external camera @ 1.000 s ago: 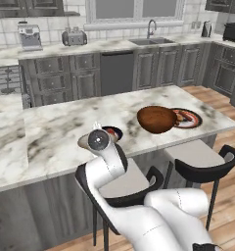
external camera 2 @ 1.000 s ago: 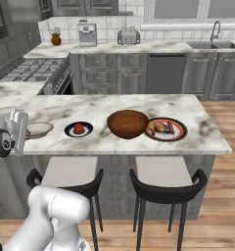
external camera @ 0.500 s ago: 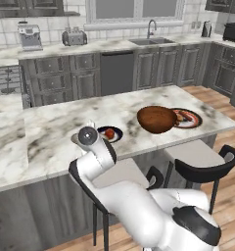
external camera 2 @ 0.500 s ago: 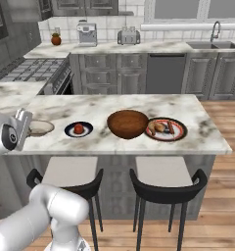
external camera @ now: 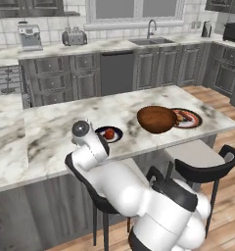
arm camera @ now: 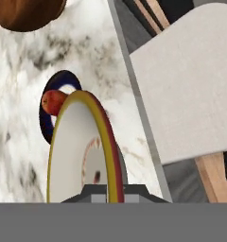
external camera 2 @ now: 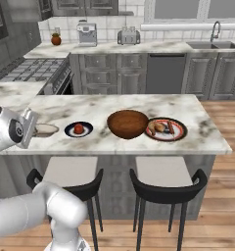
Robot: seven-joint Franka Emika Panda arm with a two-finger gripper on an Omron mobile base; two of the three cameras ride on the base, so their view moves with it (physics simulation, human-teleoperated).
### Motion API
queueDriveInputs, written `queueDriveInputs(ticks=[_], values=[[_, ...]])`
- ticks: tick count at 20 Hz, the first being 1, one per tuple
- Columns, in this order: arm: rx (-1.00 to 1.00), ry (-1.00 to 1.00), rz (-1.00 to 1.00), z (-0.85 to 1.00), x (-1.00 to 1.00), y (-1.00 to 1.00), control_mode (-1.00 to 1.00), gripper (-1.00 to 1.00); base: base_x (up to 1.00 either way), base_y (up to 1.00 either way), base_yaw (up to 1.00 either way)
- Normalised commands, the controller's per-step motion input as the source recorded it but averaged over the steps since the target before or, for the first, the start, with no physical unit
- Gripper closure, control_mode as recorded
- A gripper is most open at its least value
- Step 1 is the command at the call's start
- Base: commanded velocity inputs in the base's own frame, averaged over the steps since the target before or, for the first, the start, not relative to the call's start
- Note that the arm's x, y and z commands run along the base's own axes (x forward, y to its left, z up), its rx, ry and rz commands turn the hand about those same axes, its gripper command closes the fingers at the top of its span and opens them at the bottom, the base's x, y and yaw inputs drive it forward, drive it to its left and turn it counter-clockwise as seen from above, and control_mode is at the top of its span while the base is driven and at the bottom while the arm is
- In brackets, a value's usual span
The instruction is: Take the smaller bowl and place it next to the appetizer plate on the dining counter , and place the larger bowl next to the plate with cooked food.
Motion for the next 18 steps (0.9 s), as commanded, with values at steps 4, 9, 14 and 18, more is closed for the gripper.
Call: queueDriveInputs(ticks=[4, 9, 14, 18], values=[[0.0, 0.0, -0.12, -0.44, 0.31, 0.26, -1.0, 1.0, 0.0, 0.0, 0.0], [0.0, 0.0, -0.1, -0.48, 0.44, 0.28, -1.0, 1.0, 0.0, 0.0, 0.0], [0.0, 0.0, -0.07, -0.34, 0.25, 0.51, -1.0, 1.0, 0.0, 0.0, 0.0], [0.0, 0.0, -0.06, -0.3, 0.29, 0.53, -1.0, 1.0, 0.0, 0.0, 0.0]])
